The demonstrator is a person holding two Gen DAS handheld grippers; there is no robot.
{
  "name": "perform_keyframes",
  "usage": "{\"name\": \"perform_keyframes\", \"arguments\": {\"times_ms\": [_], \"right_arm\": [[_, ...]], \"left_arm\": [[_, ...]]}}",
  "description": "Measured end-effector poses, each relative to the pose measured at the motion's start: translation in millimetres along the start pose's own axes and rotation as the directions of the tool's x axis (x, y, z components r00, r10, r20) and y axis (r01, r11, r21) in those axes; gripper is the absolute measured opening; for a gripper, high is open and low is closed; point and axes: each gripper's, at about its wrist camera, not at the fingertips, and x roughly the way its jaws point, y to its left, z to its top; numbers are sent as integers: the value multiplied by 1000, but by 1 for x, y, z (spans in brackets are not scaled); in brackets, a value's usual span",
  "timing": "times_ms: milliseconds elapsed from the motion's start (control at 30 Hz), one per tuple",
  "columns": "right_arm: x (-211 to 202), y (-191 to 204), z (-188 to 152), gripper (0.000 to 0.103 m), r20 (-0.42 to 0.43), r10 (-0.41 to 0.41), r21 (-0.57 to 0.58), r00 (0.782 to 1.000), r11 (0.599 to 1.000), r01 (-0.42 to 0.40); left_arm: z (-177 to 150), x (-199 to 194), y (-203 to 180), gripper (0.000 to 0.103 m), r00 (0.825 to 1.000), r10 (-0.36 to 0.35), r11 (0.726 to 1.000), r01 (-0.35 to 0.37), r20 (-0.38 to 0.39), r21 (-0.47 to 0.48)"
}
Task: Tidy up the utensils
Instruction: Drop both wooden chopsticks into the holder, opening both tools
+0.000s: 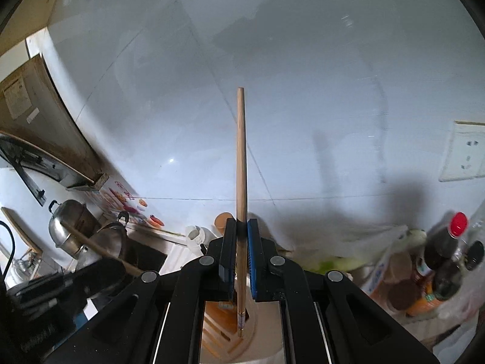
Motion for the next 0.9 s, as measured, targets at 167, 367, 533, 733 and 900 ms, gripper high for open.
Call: {"name": "perform_keyframes", "arguments": {"times_ms": [167,367,533,733,900], "right_arm": [[22,5,-7,7,-5,-1,-32,1000,999,1],[38,10,-17,7,-51,10,-73,999,997,-13],[36,8,-23,36,-107,-1,-68,994,998,-6],[-3,-7,-27,58,-84,-34,-31,996,999,31],[-51,-44,-49,82,-70,-127,37,989,991,130]], "left_arm": [[-3,10,2,4,999,-6,1000,6,-46,-9],[-7,10,10,7,996,-34,997,27,-88,-77],[-5,-4,9,41,997,29,997,-34,-73,-69],[-12,-30,12,74,996,84,995,-82,25,-64],[-39,-41,8,103,987,133,990,-127,95,-59]]}}
